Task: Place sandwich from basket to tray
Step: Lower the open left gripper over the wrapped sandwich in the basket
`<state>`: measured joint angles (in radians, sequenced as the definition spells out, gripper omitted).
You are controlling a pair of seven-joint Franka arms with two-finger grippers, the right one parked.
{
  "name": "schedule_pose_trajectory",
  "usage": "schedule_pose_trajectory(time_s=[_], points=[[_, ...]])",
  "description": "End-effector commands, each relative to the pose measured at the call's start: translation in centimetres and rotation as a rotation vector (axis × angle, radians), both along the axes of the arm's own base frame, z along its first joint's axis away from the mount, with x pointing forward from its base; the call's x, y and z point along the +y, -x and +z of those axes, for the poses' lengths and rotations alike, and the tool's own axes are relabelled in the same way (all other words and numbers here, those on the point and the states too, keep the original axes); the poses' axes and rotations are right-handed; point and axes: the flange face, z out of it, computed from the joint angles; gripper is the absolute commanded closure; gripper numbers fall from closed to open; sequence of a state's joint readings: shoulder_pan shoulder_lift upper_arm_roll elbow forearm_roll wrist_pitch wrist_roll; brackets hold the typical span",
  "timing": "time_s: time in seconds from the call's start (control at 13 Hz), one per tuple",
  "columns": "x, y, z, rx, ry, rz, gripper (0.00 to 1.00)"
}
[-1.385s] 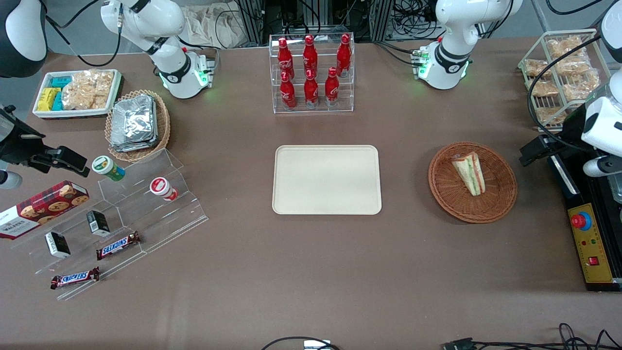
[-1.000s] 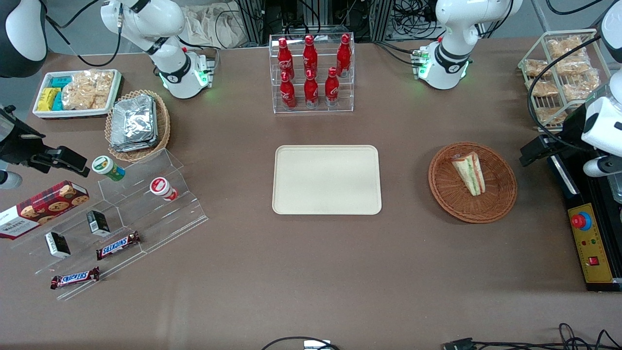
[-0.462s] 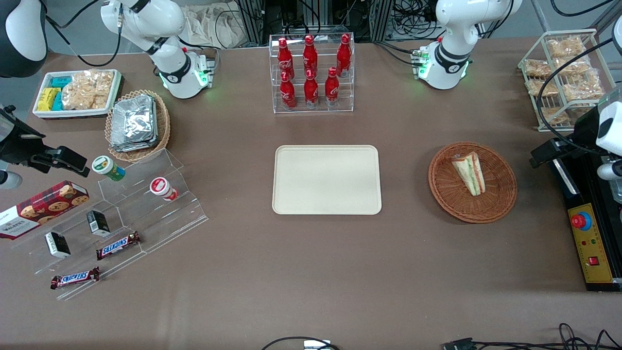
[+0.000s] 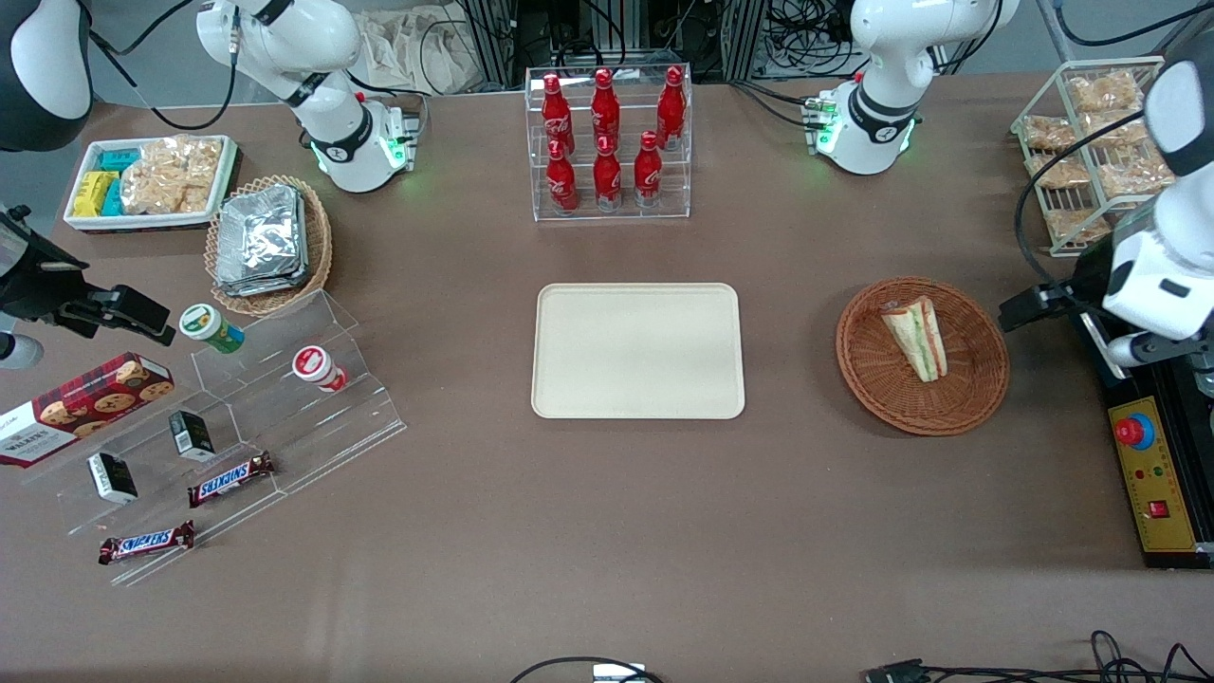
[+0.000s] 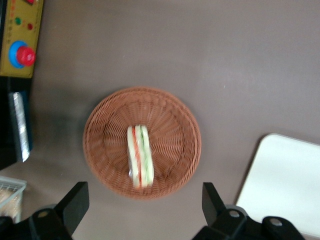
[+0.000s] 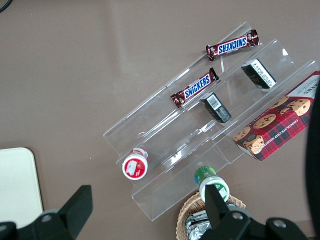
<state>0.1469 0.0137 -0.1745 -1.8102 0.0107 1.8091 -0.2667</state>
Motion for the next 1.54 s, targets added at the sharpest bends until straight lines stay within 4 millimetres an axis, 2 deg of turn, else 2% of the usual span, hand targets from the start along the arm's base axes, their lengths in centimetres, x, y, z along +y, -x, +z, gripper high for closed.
schedule_pose_trajectory(time_s=[0.0, 0.15, 0.31, 0.46, 0.69, 0.92, 1.15, 1.46], points=[[0.7, 5.1, -5.1, -0.112, -0.016, 0.031, 0.0], [1.7, 5.2, -8.2, -0.098, -0.01, 0.037, 0.0], [1.4, 4.8, -10.6, -0.067, 0.022, 0.05, 0.0], [1.2, 6.7, -13.1, -0.095, 0.055, 0.055, 0.0], [1.7, 10.3, -18.5, -0.154, 0.034, -0.001, 0.0], [1.8, 12.0, -22.5, -0.196, 0.027, -0.017, 0.01], [2.2, 13.2, -25.4, -0.157, 0.028, -0.046, 0.02], [2.3, 13.8, -27.6, -0.193, 0.023, -0.056, 0.03]])
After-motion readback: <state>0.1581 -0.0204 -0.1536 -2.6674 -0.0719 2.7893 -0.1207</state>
